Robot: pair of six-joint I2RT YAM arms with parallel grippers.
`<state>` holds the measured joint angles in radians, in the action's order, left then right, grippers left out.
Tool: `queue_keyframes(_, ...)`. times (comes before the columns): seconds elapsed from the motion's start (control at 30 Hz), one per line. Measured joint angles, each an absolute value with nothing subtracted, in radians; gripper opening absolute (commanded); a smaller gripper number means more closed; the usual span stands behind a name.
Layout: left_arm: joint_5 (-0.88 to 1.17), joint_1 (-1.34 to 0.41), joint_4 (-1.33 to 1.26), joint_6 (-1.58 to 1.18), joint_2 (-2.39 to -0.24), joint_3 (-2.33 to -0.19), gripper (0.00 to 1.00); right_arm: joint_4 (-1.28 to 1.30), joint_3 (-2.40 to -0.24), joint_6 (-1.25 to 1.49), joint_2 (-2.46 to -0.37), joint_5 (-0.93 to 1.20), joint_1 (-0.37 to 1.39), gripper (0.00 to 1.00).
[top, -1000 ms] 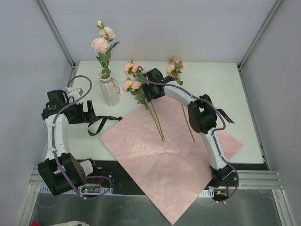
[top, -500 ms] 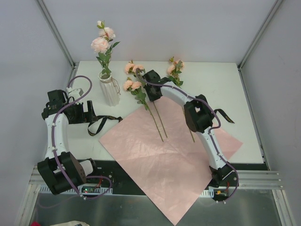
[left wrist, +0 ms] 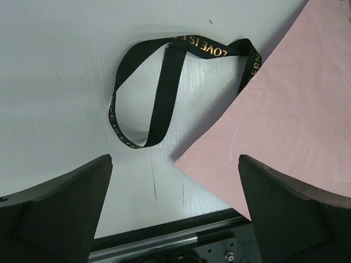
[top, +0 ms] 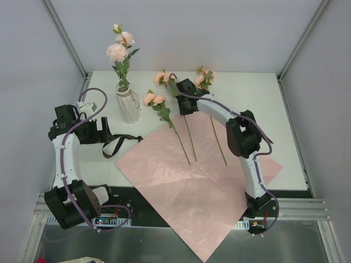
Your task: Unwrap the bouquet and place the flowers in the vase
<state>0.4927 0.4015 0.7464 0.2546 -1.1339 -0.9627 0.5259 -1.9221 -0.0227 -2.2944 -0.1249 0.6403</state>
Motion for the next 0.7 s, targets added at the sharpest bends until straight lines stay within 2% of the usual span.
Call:
queue_keyframes(0.2,0.493,0.402,0.749,0.254,-1.129,-0.963,0.99,0.403,-1.756,0.075,-2.009,-0.118,0.574,0.01)
queue_keyframes(0.43,0.493,0.401,0.756,0.254,-1.122,-0.963,0.99,0.106,-1.654,0.131,-1.72,-0.086,0.583,0.01)
queue_keyframes(0.57,0.493,0.402,0.756,0.252,-1.121,-0.963,0.99,-0.106,-1.642,0.091,-1.643,-0.066,0.647,0.01)
queue_keyframes(0.7,0.498,0.42,0.762,0.241,-1.122,-0.974,0.99,-0.355,-1.654,0.034,-1.655,0.016,0.712,0.01)
